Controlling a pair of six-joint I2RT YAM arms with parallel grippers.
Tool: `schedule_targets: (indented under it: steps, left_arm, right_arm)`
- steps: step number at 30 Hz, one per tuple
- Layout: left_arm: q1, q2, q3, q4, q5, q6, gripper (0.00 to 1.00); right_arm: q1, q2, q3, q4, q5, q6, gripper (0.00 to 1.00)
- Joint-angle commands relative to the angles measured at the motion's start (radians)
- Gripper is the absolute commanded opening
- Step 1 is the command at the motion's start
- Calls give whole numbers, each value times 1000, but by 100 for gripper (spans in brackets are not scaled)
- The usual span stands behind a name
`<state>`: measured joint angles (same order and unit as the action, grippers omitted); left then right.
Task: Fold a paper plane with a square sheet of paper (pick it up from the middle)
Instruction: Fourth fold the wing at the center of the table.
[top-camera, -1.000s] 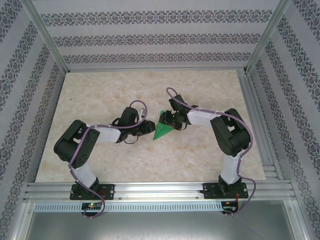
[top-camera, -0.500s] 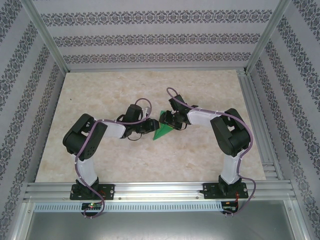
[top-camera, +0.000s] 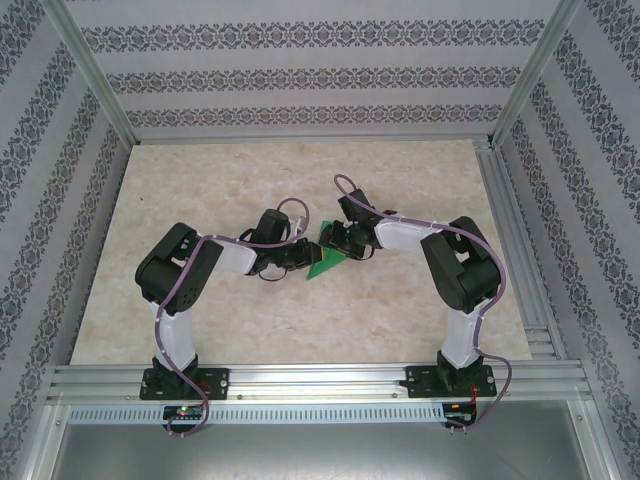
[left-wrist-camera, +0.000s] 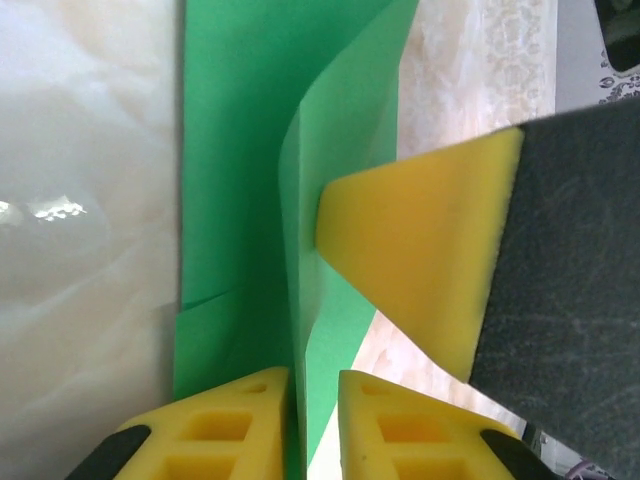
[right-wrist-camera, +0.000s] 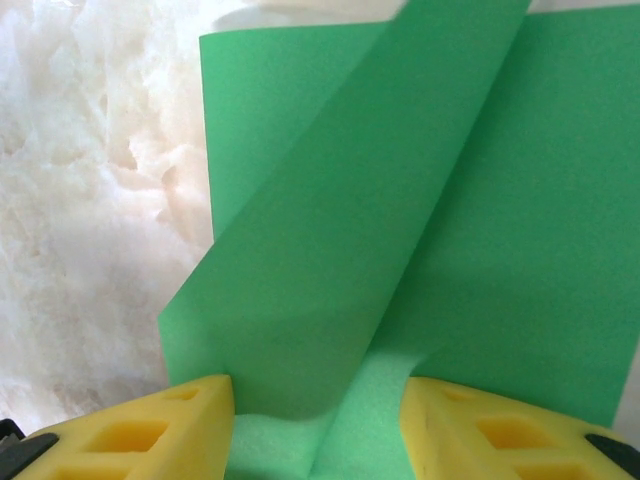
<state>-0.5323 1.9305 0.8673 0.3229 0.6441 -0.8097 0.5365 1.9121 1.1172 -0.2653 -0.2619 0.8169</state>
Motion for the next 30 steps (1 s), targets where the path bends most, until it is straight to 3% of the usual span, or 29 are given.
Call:
schedule_targets:
  steps: [1, 7, 17, 23, 30]
  left_arm:
    - [-8, 12, 11, 48, 50, 6, 17]
    - [-6, -4, 2, 50, 41, 7, 15]
    - [8, -99, -23, -84, -58, 70, 28]
    - [11, -174, -61, -95, -117, 78, 25]
    - [-14, -190, -79, -7, -58, 60, 24]
  right_arm:
    - [2, 65, -44, -74, 59, 8, 50]
    - [2, 68, -45, -80, 64, 7, 50]
    - [3, 74, -40, -102, 83, 1, 50]
    - [4, 80, -31, -126, 105, 3, 50]
    - [5, 92, -25, -135, 106, 28, 50]
